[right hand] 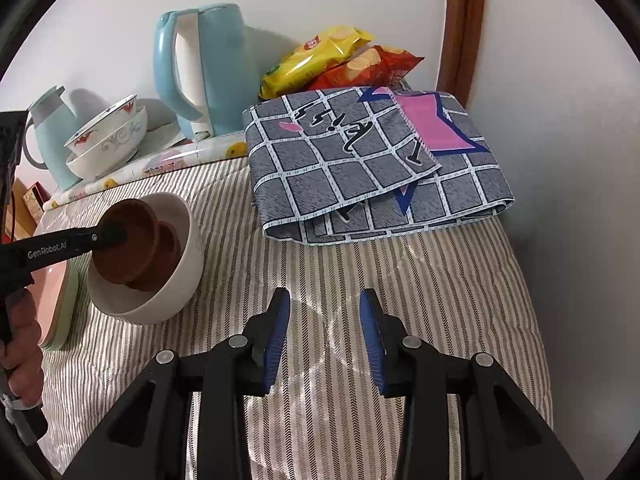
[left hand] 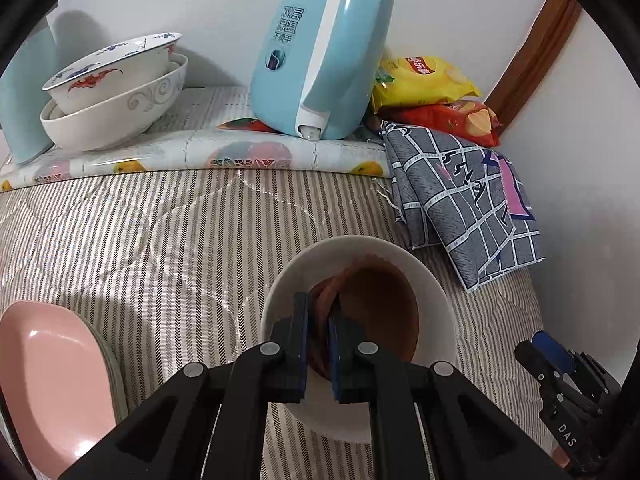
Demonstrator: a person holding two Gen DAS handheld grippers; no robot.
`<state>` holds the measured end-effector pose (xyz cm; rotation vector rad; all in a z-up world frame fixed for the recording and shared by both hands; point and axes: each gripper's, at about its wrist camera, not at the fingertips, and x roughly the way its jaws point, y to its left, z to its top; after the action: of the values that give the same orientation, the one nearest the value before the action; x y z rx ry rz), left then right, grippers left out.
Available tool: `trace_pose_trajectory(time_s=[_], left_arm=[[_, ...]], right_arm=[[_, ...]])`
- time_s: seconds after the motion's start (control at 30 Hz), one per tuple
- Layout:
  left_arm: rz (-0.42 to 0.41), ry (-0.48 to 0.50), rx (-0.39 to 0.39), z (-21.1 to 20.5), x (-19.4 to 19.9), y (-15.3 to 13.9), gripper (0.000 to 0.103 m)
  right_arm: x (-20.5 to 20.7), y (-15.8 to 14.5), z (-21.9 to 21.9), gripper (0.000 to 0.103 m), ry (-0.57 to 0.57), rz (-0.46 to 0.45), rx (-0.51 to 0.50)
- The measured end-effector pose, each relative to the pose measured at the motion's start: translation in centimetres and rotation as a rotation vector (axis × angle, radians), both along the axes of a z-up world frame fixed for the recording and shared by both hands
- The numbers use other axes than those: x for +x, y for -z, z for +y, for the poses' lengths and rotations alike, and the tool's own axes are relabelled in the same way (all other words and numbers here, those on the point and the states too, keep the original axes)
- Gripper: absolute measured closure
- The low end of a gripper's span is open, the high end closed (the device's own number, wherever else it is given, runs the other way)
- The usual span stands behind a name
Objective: Organize plates and bowls
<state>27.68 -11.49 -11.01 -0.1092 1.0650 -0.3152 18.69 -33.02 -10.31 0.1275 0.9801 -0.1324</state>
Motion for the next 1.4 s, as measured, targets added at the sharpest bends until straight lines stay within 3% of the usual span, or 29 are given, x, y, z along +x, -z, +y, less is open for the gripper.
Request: trace_pose_trajectory(time_s=[0.57, 1.13, 1.4], left_arm=[[0.045, 0.000, -0.067, 0.4, 0.8, 1.1, 0.093], [0.051, 0.020, -0.068, 0.8, -0.4, 0.4, 0.091], [0.029, 0.033, -0.067, 0.9, -1.3, -0.7, 0.083]], right_arm=[[0.4, 1.0, 1.5, 0.065, -0.032, 0.028, 0.022], [0.5, 1.2, 3.5, 0.065, -0.082, 0.046, 0.022], [0.1, 0.5, 4.3, 0.065, -0.092, 0.035, 0.020]])
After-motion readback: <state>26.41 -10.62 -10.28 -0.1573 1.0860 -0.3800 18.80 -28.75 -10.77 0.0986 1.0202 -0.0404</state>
